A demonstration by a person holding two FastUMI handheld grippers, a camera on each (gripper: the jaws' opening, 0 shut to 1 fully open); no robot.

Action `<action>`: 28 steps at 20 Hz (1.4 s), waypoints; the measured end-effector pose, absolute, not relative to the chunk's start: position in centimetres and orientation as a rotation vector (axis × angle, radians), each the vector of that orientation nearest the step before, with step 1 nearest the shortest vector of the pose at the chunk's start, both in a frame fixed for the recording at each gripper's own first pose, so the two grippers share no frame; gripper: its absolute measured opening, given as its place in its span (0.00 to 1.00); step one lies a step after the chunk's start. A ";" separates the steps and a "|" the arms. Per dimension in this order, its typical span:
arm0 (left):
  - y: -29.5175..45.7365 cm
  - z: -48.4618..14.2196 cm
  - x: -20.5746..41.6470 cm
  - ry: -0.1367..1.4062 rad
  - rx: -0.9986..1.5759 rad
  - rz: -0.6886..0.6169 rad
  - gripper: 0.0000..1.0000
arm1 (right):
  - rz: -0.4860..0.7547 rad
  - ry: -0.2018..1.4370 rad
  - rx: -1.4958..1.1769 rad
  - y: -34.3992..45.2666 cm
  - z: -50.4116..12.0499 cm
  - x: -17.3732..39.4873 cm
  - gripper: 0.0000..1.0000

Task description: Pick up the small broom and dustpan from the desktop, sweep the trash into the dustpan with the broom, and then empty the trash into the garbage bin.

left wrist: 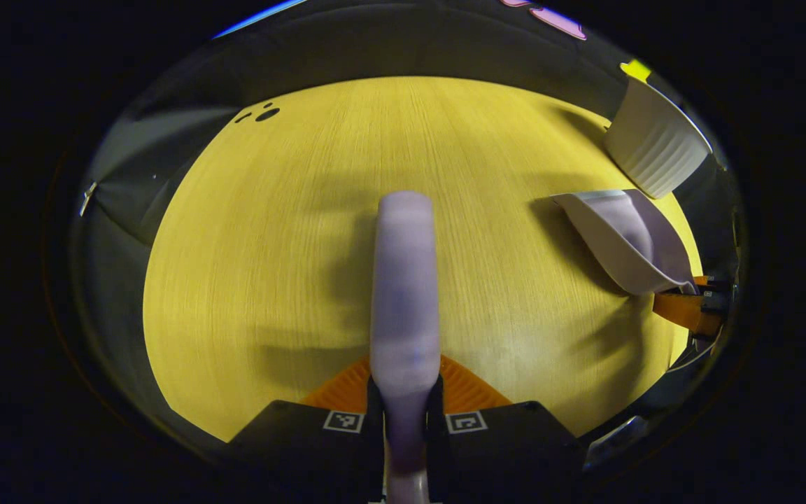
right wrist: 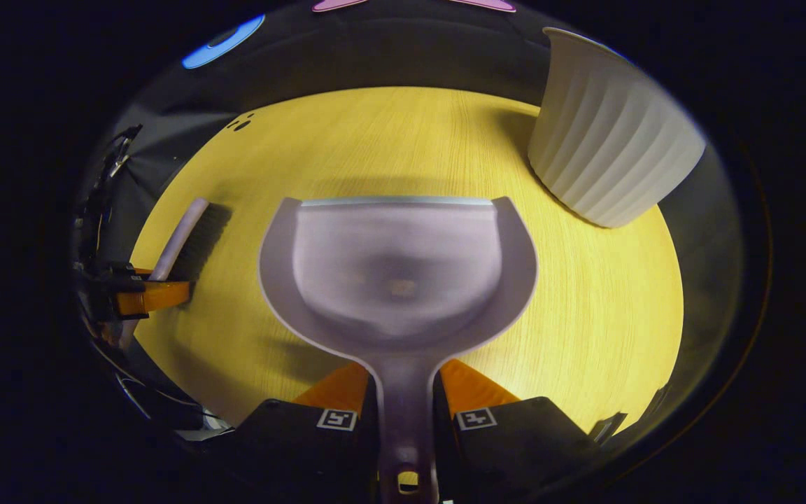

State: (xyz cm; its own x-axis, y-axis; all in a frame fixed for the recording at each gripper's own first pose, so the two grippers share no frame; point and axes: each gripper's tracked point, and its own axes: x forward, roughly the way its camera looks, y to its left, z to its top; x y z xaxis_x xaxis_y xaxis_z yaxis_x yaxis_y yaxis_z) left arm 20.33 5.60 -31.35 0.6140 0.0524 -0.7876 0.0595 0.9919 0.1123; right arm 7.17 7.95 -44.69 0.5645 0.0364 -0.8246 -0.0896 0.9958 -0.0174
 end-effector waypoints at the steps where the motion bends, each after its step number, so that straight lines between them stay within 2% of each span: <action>1: 5.4 -31.5 20.3 0.921 0.138 0.003 0.30 | 0.076 0.969 -0.068 7.9 -44.8 7.2 0.37; 2: 5.3 -31.8 20.2 0.932 0.144 0.007 0.29 | 0.080 0.972 -0.073 7.9 -44.9 7.2 0.37; 6: 5.2 -31.7 20.6 0.915 0.166 0.017 0.37 | 0.094 0.986 -0.055 8.4 -45.4 7.5 0.39; 7: 5.2 -31.7 20.4 0.913 0.158 0.020 0.36 | 0.099 0.984 -0.048 8.4 -45.4 7.6 0.40; 9: 4.9 -31.3 19.9 0.894 0.123 0.018 0.62 | 0.113 0.978 -0.027 8.9 -45.4 7.8 0.48; 12: 4.9 -30.1 18.9 0.845 0.106 0.019 1.00 | 0.098 0.931 -0.011 8.6 -44.4 8.2 0.99; 13: 4.9 -29.6 18.4 0.817 0.110 0.023 0.97 | 0.094 0.914 0.000 8.6 -43.9 8.1 0.99; 16: 4.5 -26.9 17.0 0.716 0.106 0.011 0.97 | 0.094 0.826 -0.021 8.3 -40.9 7.8 0.99; 24: 3.0 -14.8 11.1 0.269 0.107 -0.027 0.96 | 0.086 0.431 -0.064 9.8 -28.4 6.8 1.00; 28: 1.5 -10.9 6.6 0.115 0.078 -0.011 0.96 | 0.112 0.222 -0.073 11.5 -22.5 4.7 0.99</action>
